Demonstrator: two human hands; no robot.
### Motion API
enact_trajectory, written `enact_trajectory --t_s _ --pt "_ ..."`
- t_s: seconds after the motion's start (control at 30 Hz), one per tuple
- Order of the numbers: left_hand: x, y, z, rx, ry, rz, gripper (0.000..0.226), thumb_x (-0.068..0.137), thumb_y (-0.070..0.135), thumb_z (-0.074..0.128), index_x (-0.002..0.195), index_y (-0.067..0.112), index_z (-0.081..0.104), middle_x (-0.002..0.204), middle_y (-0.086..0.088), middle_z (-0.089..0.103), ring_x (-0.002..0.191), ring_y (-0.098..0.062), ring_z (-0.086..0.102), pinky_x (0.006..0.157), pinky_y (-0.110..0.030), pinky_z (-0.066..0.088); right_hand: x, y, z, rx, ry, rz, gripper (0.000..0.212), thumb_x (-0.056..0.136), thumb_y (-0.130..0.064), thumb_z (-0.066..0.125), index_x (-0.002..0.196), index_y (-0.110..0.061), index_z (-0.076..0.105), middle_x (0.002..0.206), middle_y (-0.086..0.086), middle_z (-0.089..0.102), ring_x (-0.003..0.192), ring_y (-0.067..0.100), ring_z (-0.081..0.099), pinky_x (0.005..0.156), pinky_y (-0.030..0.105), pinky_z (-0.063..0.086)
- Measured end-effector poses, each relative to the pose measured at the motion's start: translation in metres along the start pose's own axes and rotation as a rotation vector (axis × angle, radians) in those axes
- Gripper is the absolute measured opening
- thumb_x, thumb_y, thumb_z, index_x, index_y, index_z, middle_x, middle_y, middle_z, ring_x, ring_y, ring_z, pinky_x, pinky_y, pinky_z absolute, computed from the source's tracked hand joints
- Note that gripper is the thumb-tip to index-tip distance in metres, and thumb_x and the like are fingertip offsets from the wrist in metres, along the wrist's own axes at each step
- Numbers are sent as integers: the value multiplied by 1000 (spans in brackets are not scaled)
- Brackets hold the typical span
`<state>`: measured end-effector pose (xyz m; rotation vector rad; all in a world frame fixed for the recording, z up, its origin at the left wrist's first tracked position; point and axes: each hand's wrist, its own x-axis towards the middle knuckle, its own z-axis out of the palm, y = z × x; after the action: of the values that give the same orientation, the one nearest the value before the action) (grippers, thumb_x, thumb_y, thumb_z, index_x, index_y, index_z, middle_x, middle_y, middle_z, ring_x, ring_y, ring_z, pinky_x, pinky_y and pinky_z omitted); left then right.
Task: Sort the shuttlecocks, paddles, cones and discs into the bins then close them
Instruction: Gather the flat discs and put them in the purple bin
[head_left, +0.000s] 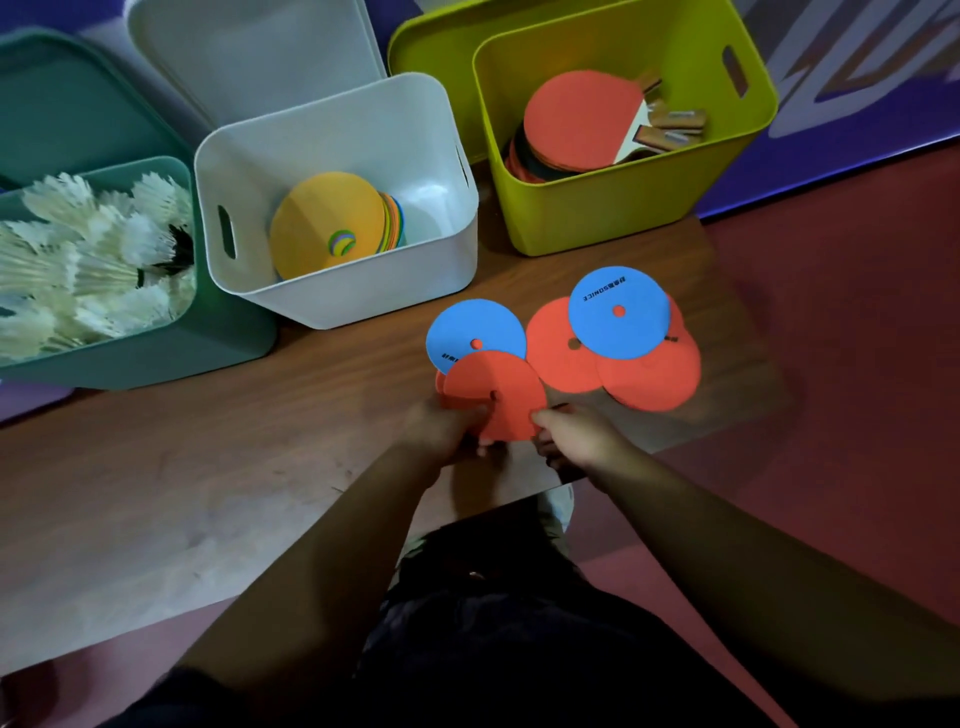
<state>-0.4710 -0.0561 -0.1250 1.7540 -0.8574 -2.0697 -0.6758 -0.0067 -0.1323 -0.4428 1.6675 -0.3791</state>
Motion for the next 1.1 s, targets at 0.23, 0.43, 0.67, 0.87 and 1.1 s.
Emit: enact_trajectory --t_s 0.23,0.43,0.67,0.87,1.1 --pt "-24 10 -8 -194 -271 -98 28 93 15 74 116 3 62 75 -14 51 65 -24 41 58 -34 40 0 -19 -6 397 -157 66 19 102 -25 67 121 -25 65 120 5 76 107 24 75 80 42 63" --pt "-31 10 -6 -233 -139 -221 31 96 22 71 121 4 64 84 -12 62 71 -24 56 64 -36 57 -5 -38 -8 175 -43 -58 22 99 -11 64 111 -29 69 116 7 77 107 30 74 96 58 59" --pt "8 21 -18 -228 141 -139 31 98 15 62 125 3 69 118 -15 76 108 -33 73 88 -42 61 -20 -55 -34 17 13 -98 25 96 -12 62 105 -35 68 108 0 74 100 25 70 81 44 58" --pt "36 40 -13 274 414 48 18 85 20 76 101 14 82 93 -12 80 81 -29 75 74 -46 65 -19 -45 -70 -122 180 -187 32 85 -13 64 109 -29 78 93 -11 77 87 18 73 80 34 62" --pt "109 24 -14 778 487 13 102 53 69 77 141 21 59 134 -15 60 126 -36 55 102 -48 52 -26 -31 -94 -73 278 -204 33 94 -12 58 121 -25 72 102 -9 76 97 16 71 80 30 55"
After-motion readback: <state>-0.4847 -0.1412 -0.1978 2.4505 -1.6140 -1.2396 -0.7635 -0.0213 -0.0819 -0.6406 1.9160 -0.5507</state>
